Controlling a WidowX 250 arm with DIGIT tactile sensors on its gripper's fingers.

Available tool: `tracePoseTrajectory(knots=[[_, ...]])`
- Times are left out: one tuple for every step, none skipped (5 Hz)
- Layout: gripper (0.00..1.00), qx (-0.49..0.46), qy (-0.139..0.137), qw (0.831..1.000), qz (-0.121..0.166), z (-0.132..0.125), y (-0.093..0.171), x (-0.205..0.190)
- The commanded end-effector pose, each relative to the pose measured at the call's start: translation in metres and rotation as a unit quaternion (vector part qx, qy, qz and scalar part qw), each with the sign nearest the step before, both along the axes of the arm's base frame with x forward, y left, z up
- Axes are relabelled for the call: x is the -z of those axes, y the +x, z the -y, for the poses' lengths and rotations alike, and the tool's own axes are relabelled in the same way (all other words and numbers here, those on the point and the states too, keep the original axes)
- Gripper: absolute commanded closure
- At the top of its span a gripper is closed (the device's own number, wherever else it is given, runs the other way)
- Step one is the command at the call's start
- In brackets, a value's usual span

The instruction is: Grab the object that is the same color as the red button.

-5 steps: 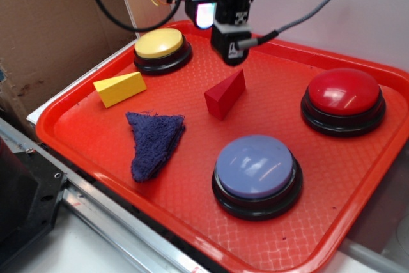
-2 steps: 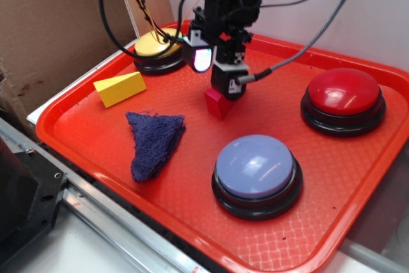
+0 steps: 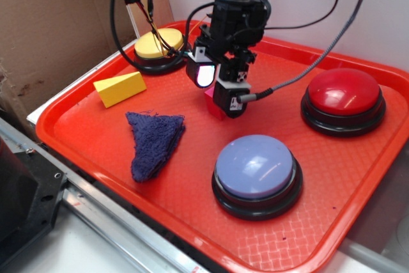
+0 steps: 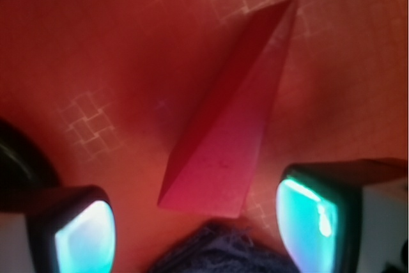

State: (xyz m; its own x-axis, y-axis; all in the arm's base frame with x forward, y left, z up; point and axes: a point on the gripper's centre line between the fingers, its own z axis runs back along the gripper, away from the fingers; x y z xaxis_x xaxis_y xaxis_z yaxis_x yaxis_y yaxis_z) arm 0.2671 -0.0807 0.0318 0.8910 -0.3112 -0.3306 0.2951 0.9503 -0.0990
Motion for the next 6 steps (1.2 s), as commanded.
tracePoseTrajectory(knots=[[0.00,0.012,0.001,1.000,0.018,0.007,0.005,0.006],[1.00,0.007,0.005,1.000,0.006,0.008,0.005,0.011],[1.00,-0.007,0.008,1.000,0.012,0.006,0.003,0.009],[1.00,-0.014,0.021,0.999,0.038,-0.001,0.001,-0.012],[1.00,-0.012,0.006,0.995,0.103,-0.013,-0.002,-0.061],[1.00,-0.016,0.011,0.991,0.135,-0.022,-0.010,-0.111]])
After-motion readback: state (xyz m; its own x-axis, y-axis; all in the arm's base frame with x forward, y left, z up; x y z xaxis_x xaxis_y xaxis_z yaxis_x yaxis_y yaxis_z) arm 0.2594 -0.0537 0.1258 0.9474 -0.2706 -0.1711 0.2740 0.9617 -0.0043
